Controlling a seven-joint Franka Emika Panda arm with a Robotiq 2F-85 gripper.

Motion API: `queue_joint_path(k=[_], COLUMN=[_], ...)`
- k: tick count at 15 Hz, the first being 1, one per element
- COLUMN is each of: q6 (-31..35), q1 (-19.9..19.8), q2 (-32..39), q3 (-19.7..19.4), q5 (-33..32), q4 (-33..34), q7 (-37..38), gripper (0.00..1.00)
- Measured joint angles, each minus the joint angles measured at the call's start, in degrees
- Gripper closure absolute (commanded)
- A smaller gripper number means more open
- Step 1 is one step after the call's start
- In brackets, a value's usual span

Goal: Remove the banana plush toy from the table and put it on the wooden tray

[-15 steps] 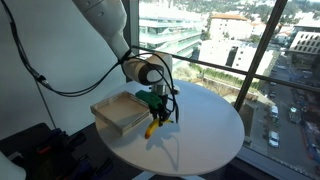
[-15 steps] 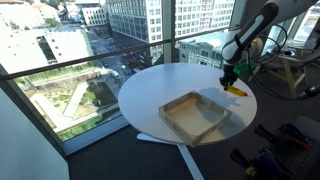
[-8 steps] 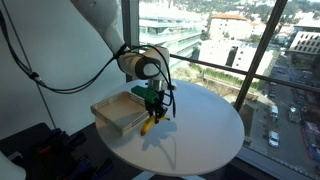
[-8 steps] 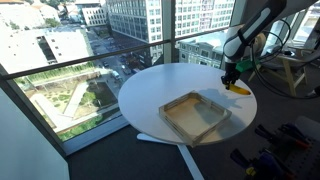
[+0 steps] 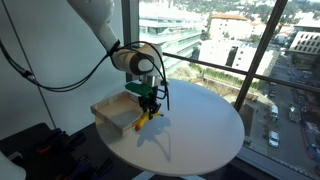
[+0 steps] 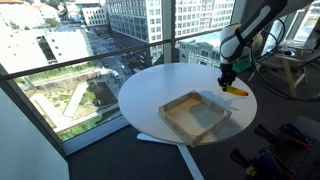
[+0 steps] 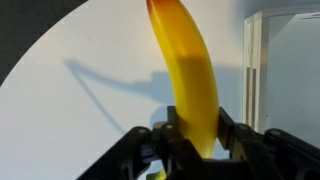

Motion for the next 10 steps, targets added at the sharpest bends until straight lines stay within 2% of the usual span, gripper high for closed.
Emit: queue_joint_path(k=[1,2,10], q6=[-0.13,-0.29,-0.69], q1=[0.4,0.71,1.09], q2=[-0.05,-0.07,-0.07], q3=[0.08,0.18,0.38], q5=[-0.02,-0.03,-0.03], q4=[-0.06,-0.09,-0.14], q7=[0.12,0.18,0.21], gripper=[0.84,0.59,0.59])
